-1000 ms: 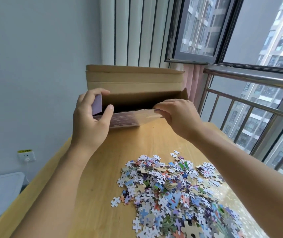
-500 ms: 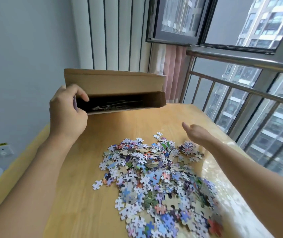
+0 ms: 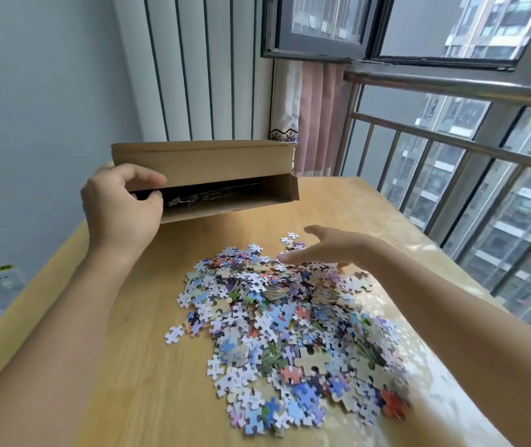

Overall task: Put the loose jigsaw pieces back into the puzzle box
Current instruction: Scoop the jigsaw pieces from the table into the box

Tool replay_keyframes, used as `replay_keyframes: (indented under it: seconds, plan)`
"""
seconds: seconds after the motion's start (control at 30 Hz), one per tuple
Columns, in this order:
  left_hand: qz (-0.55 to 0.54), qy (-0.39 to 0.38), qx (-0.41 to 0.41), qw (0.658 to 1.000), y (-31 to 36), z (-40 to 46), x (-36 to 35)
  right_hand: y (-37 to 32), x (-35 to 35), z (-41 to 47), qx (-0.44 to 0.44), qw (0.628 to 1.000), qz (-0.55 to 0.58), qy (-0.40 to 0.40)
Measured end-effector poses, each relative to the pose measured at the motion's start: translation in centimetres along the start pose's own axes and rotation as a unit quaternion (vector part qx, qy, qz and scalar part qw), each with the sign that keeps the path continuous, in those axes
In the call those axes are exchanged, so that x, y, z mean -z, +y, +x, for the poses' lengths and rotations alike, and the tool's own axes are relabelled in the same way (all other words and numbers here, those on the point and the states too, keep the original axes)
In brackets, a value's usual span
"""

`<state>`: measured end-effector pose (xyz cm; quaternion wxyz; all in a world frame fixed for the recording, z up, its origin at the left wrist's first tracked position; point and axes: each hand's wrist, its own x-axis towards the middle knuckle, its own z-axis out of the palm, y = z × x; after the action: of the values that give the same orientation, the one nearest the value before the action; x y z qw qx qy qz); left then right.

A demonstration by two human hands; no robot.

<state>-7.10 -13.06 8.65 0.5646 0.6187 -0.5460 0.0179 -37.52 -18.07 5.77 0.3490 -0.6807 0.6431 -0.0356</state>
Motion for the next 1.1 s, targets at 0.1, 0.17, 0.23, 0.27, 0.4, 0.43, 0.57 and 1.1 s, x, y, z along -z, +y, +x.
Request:
replay_keyframes:
  seconds: [0.1, 0.17, 0.23, 0.27, 0.4, 0.43, 0.57, 1.1]
  plan:
    - [-0.013, -0.008, 0.017, 1.0, -0.1, 0.0, -0.1, -1.9, -0.3, 0.4, -0.02, 0.996, -0.052, -0.072]
    - [-0.014, -0.007, 0.024, 1.0, -0.3, 0.0, -0.1, -3.0, -0.9, 0.4, -0.016, 0.992, -0.081, -0.094]
    - [-0.021, -0.008, 0.024, 0.999, -0.4, -0.2, -0.2, -3.6, -1.8, 0.2, -0.011, 0.989, -0.12, -0.085]
    - [-0.028, -0.009, 0.024, 0.999, -0.4, -0.2, -0.2, -3.8, -2.3, 0.2, -0.007, 0.987, -0.145, -0.073]
    - [-0.033, -0.015, 0.03, 0.999, -0.6, -0.3, 0.0, -3.7, -2.7, 0.1, 0.005, 0.99, -0.137, -0.044]
    - [-0.031, -0.018, 0.034, 0.999, -0.5, -0.3, 0.0, -3.5, -2.6, 0.0, 0.007, 0.99, -0.131, -0.042]
    - [-0.031, -0.03, 0.036, 0.998, -0.3, -0.1, 0.1, -2.9, -2.5, 0.0, 0.014, 0.995, -0.096, -0.023]
    - [-0.067, -0.082, 0.039, 0.994, 0.3, 0.1, 0.8, -1.9, -0.9, -1.7, 0.196, 0.971, -0.065, 0.121]
